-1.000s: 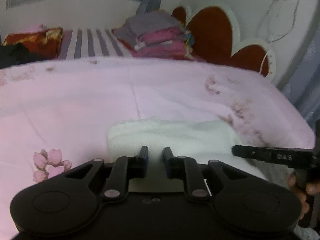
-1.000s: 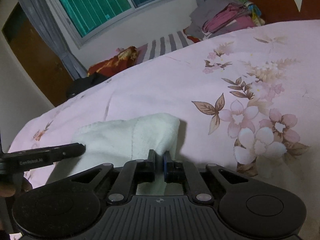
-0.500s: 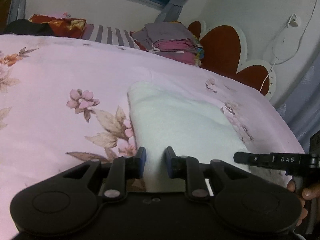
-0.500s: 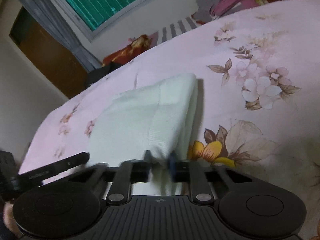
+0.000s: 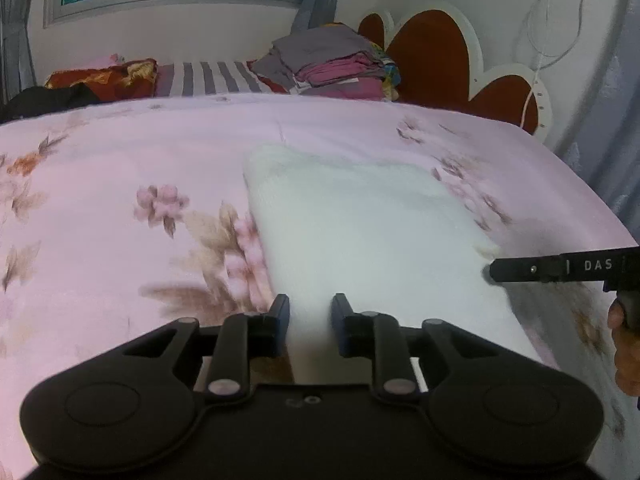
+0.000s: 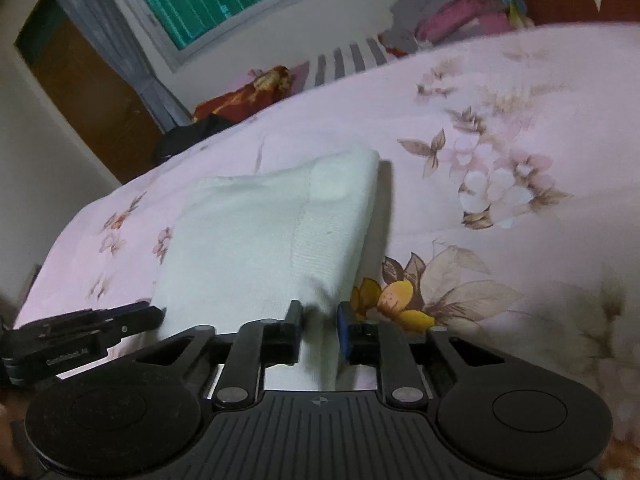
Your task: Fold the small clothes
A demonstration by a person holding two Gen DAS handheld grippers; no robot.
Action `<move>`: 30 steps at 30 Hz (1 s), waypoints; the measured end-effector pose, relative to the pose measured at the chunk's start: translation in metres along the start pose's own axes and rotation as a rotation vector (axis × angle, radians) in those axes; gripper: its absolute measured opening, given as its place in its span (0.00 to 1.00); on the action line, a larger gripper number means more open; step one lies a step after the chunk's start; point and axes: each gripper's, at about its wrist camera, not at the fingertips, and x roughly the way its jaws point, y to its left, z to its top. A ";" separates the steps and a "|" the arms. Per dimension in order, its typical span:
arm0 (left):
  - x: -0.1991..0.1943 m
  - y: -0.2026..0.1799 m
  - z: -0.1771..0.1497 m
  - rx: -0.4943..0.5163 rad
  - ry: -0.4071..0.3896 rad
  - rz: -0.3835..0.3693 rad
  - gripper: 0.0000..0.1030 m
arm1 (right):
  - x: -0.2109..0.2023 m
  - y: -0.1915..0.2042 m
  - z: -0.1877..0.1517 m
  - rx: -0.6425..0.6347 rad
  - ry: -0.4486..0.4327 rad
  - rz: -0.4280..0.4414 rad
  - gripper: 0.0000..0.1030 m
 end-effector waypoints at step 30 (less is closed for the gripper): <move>0.078 -0.012 0.093 0.092 -0.095 0.014 0.28 | 0.072 0.039 0.047 -0.267 -0.083 -0.126 0.17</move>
